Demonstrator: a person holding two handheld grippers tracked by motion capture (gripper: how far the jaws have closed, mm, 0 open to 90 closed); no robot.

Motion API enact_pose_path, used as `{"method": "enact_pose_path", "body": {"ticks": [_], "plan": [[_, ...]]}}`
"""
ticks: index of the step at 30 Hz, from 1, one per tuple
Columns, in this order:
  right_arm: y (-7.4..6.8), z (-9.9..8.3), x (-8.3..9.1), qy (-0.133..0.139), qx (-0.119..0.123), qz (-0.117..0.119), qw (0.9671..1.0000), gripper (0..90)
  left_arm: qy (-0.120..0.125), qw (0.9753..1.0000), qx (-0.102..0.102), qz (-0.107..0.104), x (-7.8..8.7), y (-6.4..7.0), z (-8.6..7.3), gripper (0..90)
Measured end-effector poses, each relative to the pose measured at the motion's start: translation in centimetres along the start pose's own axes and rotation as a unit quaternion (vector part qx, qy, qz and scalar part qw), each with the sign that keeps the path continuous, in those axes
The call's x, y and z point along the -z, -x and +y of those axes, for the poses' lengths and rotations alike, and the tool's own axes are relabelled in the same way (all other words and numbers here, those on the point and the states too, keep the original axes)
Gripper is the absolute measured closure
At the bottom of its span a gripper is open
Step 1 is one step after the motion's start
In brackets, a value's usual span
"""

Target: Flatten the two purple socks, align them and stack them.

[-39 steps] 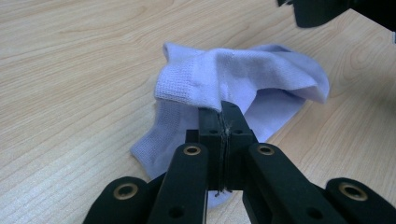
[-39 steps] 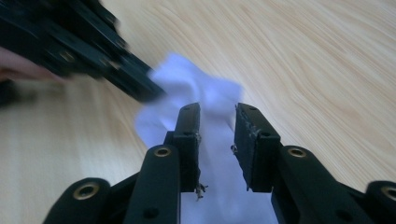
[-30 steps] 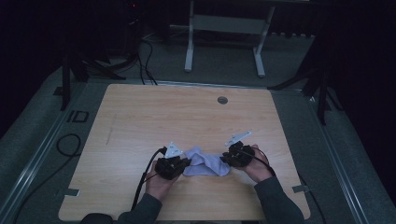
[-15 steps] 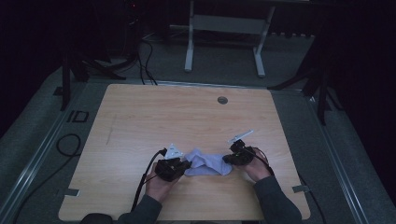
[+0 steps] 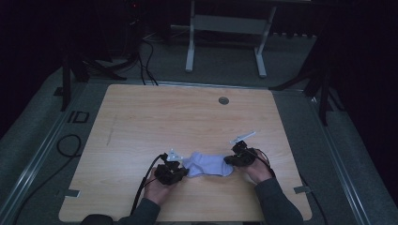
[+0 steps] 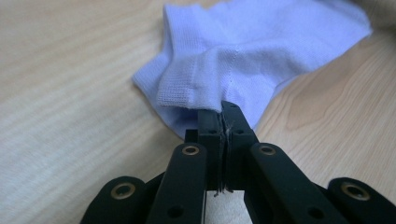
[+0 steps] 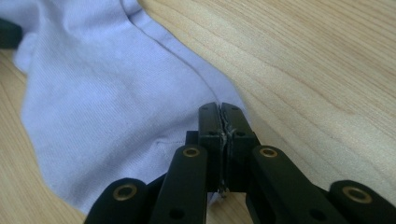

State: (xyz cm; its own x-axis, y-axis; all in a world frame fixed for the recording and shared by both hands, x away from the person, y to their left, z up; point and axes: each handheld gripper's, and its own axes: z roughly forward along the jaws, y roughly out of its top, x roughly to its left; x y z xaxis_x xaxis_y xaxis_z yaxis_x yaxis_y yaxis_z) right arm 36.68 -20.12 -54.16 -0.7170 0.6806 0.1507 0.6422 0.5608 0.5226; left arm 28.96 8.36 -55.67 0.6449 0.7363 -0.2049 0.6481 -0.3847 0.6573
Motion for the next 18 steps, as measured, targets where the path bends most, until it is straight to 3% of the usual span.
{"method": "enact_pose_path", "body": {"ticks": [2, 3, 4, 7, 8, 10, 14, 18], "plan": [[0.0, 0.0, 0.0, 0.001, -0.002, 0.000, 1.0000, 88.0, 0.000, 1.0000, -0.001, -0.002, 0.1, 0.0, 0.0, 81.4], [0.0, -0.1, 0.0, 0.002, -0.003, 0.001, 1.0000, 88.0, 0.007, 0.9999, -0.005, 0.007, 0.6, 0.2, 0.1, 81.4], [0.0, -0.1, 0.0, 0.003, -0.005, 0.002, 1.0000, 87.9, 0.012, 0.9998, -0.008, 0.015, 0.9, 0.3, 0.2, 73.5], [0.0, -0.2, 0.0, 0.005, -0.005, 0.003, 1.0000, 88.0, 0.041, 0.9983, -0.012, 0.041, 2.0, 0.4, 0.2, 66.8], [0.0, -0.2, 0.0, 0.005, -0.005, 0.003, 1.0000, 88.0, 0.041, 0.9983, -0.012, 0.041, 2.0, 0.4, 0.2, 66.8], [-0.1, -0.2, 0.0, 0.005, -0.006, 0.001, 1.0000, 88.0, 0.064, 0.9966, -0.021, 0.048, 2.5, 0.8, 0.4, 67.6], [-0.1, -0.2, 0.0, 0.006, -0.007, 0.001, 1.0000, 88.0, 0.066, 0.9962, -0.035, 0.045, 2.3, 1.3, 0.4, 71.7], [0.0, -0.3, 0.0, 0.008, -0.010, 0.001, 0.9999, 88.1, 0.042, 0.9943, -0.086, 0.045, 1.1, 2.6, 0.4, 75.9]]}}
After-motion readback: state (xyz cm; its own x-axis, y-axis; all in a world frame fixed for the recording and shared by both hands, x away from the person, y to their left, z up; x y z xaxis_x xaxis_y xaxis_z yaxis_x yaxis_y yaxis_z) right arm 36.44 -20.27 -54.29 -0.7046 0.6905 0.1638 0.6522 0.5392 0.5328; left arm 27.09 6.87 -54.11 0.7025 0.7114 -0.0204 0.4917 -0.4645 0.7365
